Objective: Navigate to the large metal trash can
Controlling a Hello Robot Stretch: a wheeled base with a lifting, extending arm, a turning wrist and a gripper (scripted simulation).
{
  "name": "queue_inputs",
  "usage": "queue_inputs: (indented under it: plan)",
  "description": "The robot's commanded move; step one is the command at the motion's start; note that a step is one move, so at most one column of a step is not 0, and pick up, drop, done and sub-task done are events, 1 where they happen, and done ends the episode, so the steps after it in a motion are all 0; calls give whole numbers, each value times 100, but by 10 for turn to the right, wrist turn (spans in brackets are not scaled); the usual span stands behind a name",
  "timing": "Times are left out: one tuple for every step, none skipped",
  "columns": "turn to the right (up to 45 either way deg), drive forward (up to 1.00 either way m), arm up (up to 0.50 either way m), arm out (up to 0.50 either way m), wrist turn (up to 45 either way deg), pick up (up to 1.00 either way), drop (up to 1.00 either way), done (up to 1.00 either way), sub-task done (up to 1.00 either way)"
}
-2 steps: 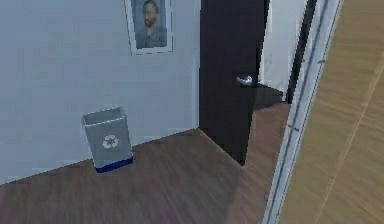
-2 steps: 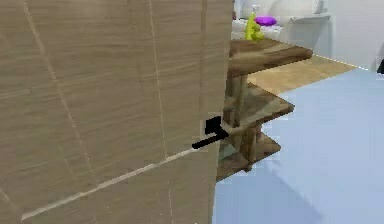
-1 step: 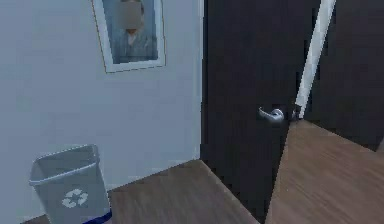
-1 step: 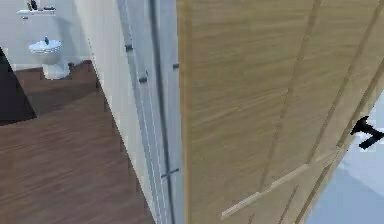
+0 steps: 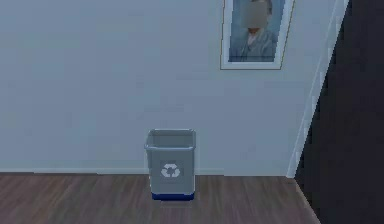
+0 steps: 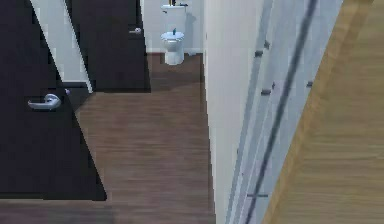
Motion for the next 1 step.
queue_inputs:
  plan:
    - [0,5,0,0,0,0,0,0,0]
